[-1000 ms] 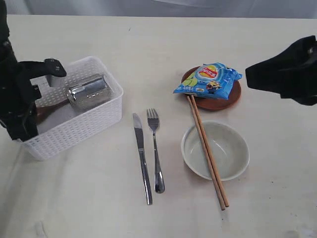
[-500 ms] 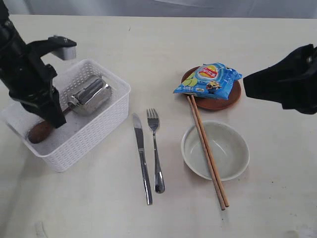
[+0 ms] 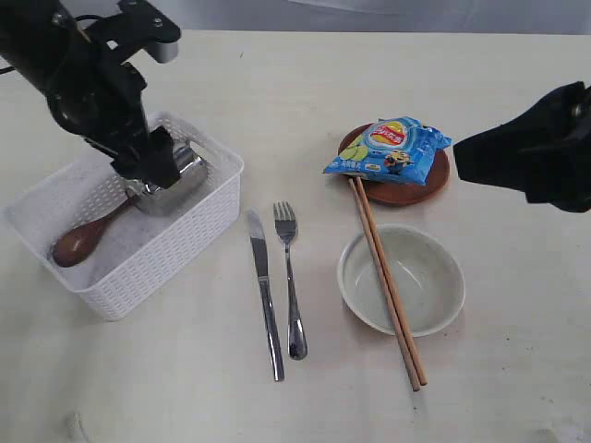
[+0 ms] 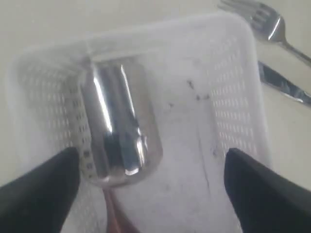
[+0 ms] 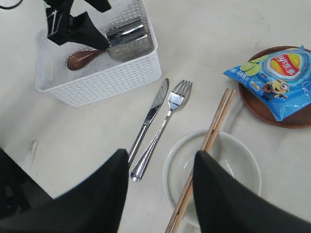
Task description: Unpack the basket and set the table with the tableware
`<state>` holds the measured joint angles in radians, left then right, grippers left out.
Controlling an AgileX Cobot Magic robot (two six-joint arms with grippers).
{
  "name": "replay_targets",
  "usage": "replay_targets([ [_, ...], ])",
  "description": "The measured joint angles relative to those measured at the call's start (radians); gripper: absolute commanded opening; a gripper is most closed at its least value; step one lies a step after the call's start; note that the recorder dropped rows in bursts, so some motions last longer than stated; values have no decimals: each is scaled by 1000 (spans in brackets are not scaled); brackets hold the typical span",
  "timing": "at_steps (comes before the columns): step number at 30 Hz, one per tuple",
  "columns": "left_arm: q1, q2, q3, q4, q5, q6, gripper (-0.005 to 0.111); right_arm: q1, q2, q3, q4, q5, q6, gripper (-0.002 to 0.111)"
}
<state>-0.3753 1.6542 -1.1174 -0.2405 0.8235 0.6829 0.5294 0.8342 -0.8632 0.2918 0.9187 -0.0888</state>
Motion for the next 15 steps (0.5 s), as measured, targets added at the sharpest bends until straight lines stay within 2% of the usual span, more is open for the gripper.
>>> replay_targets([
  [4, -40, 52, -5, 58, -58, -70, 73, 0, 0, 0, 0, 0, 0, 41],
  [15, -40, 169, -14, 154, -131, -202, 73, 0, 0, 0, 0, 0, 0, 41],
])
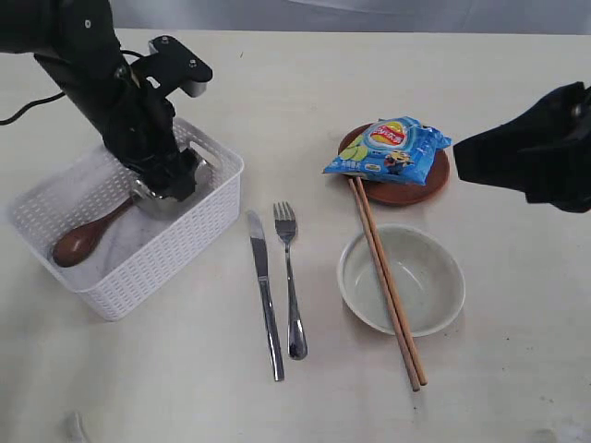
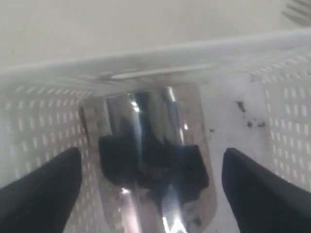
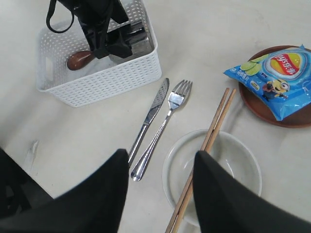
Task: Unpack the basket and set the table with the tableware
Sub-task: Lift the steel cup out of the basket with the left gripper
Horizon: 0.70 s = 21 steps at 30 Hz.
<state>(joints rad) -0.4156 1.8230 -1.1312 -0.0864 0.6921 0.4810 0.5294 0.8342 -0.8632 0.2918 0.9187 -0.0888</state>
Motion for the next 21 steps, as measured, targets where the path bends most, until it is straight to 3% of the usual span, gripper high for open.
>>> replay_targets([
  [3, 0, 11, 0, 17, 0, -18, 72, 0, 0, 0, 0, 2, 0, 41],
  [6, 0, 25, -1, 11, 6, -22, 60, 0, 0, 0, 0, 4, 0, 41],
  [9, 0, 39, -5, -9, 14, -22, 40, 0, 0, 0, 0, 4, 0, 41],
  [12, 0, 48, -12, -11, 23, -22, 6, 0, 0, 0, 0, 4, 2, 41],
  [13, 0, 48, -12, -11, 25, -22, 1, 0, 0, 0, 0, 4, 2, 41],
  [21, 0, 10, -8, -11, 23, -22, 0, 0, 0, 0, 0, 6, 2, 41],
])
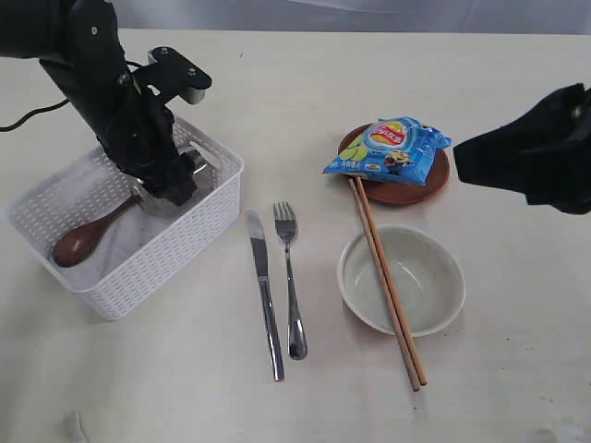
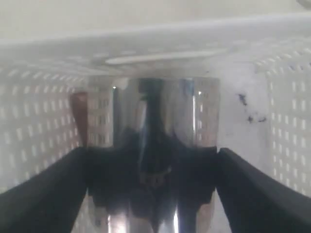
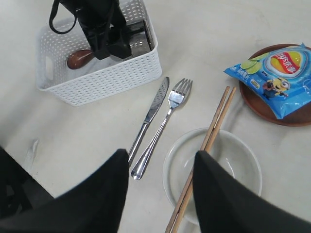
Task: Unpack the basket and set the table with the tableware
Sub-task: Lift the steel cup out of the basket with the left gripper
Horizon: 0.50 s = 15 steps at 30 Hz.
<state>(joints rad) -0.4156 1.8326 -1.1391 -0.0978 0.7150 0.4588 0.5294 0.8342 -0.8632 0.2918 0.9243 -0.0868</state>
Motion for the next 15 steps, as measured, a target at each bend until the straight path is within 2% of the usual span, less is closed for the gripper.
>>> replay_targets([
  [9, 0, -186, 4, -9, 2, -4, 0, 0, 0, 0, 0, 14, 0, 41],
  [15, 0, -284, 4, -167, -6, 66, 0, 0, 0, 0, -2, -1, 0, 41],
])
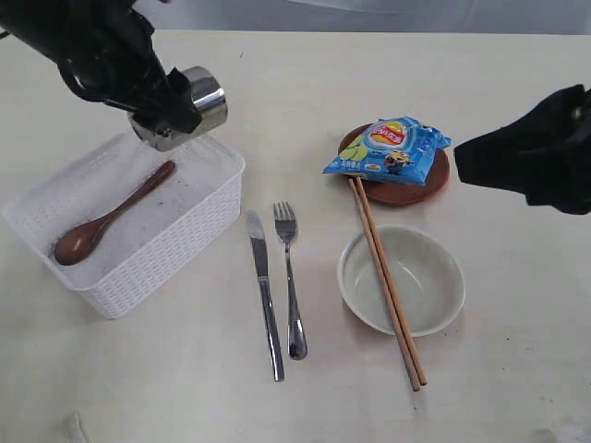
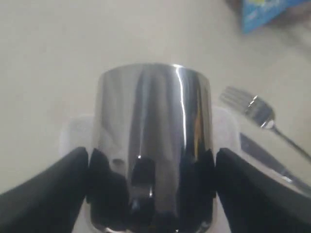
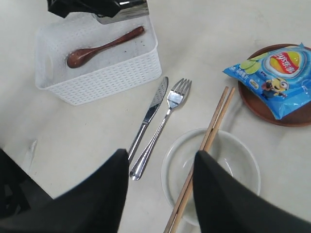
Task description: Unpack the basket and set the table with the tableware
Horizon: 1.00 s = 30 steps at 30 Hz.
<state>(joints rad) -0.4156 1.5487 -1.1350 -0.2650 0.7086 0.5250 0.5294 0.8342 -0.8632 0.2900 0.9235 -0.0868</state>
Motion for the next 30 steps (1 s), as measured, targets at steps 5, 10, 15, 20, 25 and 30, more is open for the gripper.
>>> replay_targets([
  [5, 0, -65, 0, -181, -6, 119, 0, 0, 10, 17, 0, -43, 6, 41],
  [10, 0, -95, 0, -421, -1, 281, 0, 0, 63, 80, 19, -166, 28, 28],
  [15, 0, -97, 9, -633, 33, 457, 0, 0, 187, 111, 139, -347, 18, 0],
  [20, 0, -107, 88, -823, 30, 635, 0, 0, 320, 111, 280, -532, -21, 0],
  [25, 0, -109, 185, -1079, 20, 874, 0, 16, 440, 111, 397, -593, -82, 0],
  [30, 0, -111, 252, -1172, 7, 1005, 0, 32, 465, 111, 609, -627, -258, 0],
])
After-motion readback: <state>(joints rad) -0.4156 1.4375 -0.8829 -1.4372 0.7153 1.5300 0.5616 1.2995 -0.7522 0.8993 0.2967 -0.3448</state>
